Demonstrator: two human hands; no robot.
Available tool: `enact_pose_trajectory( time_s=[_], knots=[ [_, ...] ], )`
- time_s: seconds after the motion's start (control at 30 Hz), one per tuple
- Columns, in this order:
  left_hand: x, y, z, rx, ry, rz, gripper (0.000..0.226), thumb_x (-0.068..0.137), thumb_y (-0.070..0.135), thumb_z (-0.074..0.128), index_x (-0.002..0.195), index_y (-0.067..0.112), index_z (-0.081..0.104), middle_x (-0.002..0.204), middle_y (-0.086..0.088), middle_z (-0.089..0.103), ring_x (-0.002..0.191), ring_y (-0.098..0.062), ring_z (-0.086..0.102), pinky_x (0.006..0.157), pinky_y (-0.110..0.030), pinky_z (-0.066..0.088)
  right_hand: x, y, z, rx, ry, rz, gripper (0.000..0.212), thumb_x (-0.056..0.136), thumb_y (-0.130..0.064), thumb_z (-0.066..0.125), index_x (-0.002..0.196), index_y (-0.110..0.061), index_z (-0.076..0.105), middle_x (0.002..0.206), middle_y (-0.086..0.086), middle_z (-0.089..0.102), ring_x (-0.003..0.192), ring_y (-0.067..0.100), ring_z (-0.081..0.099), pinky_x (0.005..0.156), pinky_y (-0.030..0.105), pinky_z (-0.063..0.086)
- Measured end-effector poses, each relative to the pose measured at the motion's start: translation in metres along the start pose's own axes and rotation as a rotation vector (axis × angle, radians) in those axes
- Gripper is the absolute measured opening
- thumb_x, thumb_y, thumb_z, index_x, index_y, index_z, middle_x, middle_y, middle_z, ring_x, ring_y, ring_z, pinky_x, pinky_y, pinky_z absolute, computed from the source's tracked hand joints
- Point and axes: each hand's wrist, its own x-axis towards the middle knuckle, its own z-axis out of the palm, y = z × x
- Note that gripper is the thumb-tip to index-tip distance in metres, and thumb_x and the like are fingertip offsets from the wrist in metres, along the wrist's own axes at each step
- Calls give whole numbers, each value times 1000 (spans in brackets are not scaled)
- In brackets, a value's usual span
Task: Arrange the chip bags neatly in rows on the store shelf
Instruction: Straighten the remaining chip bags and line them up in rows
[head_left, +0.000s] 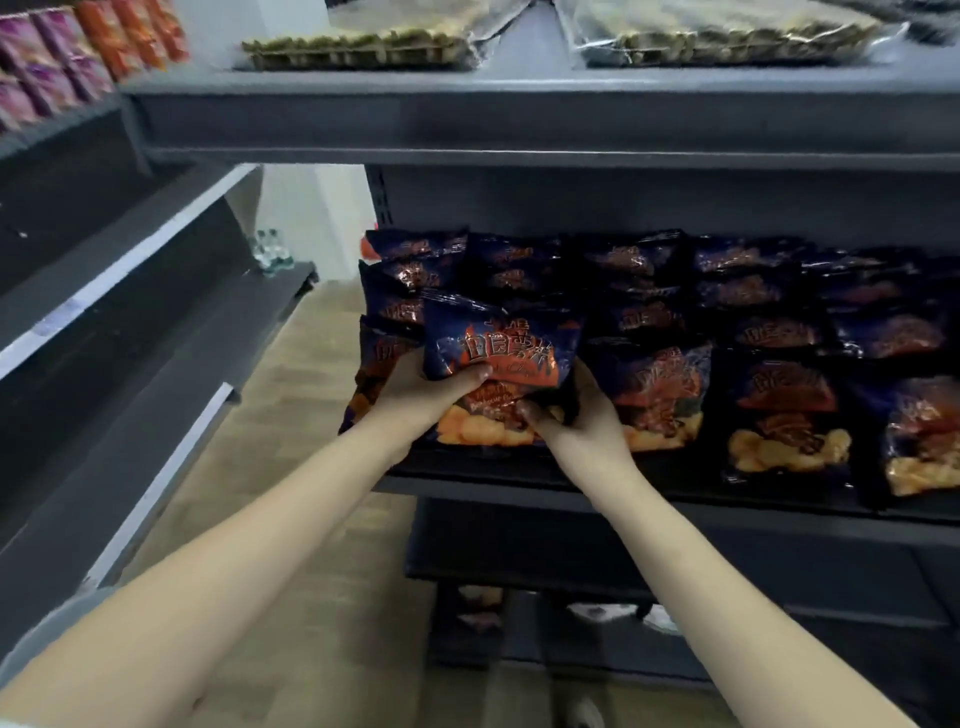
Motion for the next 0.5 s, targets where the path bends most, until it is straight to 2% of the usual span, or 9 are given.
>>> enact_pose_trajectory(
  time_s=[0.07, 0.13, 0.2, 0.27, 0.33, 0.43, 0.5],
  knots=[
    [-4, -5, -13, 0, -28, 37, 34, 78, 20, 72, 107, 27, 55, 98, 12, 62, 95, -7, 59, 84, -20, 45, -10, -6, 13, 4, 35, -3, 55, 86, -11, 65, 136, -18, 43, 117, -6, 61, 109, 7, 56, 87, 6, 44],
    [-8, -8, -23, -11, -58, 65, 40, 78, 20, 72, 111, 28, 52, 100, 16, 61, 95, -2, 58, 82, -15, 45, -19, -10, 23, -4, 74, -3, 54, 86, -9, 63, 136, -15, 43, 116, -6, 60, 105, 4, 55, 81, 0, 40],
    [-13, -8, -28, 2, -84, 82, 40, 78, 21, 72, 110, 31, 50, 97, 21, 59, 91, 5, 55, 79, -11, 44, -27, -12, 29, -26, 117, -5, 54, 87, -10, 63, 136, -15, 42, 111, -9, 59, 99, 0, 55, 80, 2, 42],
    [-15, -7, -28, 19, -110, 90, 44, 78, 24, 73, 116, 28, 51, 100, 19, 59, 94, 0, 56, 84, -17, 44, -35, -14, 31, -53, 158, 18, 55, 87, -11, 63, 137, -17, 40, 107, -14, 57, 98, 2, 54, 84, 13, 45],
    [-18, -6, -23, 60, -125, 110, 52, 80, 25, 71, 126, 23, 48, 107, 14, 56, 102, -6, 54, 88, -19, 40, -40, -12, 27, -62, 209, 49, 56, 88, -12, 63, 138, -16, 40, 110, -12, 56, 105, 7, 53, 89, 21, 43],
    [-26, -6, -4, 129, -210, 215, 67, 80, 26, 72, 136, 24, 36, 120, 14, 49, 112, -3, 48, 85, -5, 35, -45, -6, 11, -53, 304, 86, 56, 88, -13, 62, 139, -15, 38, 117, -4, 57, 112, 16, 54, 92, 28, 45],
    [-31, -9, 12, 160, -271, 275, 78, 80, 24, 72, 142, 26, 26, 125, 17, 44, 114, 3, 42, 82, 6, 29, -52, 0, 0, -36, 353, 113, 58, 90, -14, 60, 141, -18, 33, 111, -9, 59, 107, 12, 56, 87, 18, 44]
  ],
)
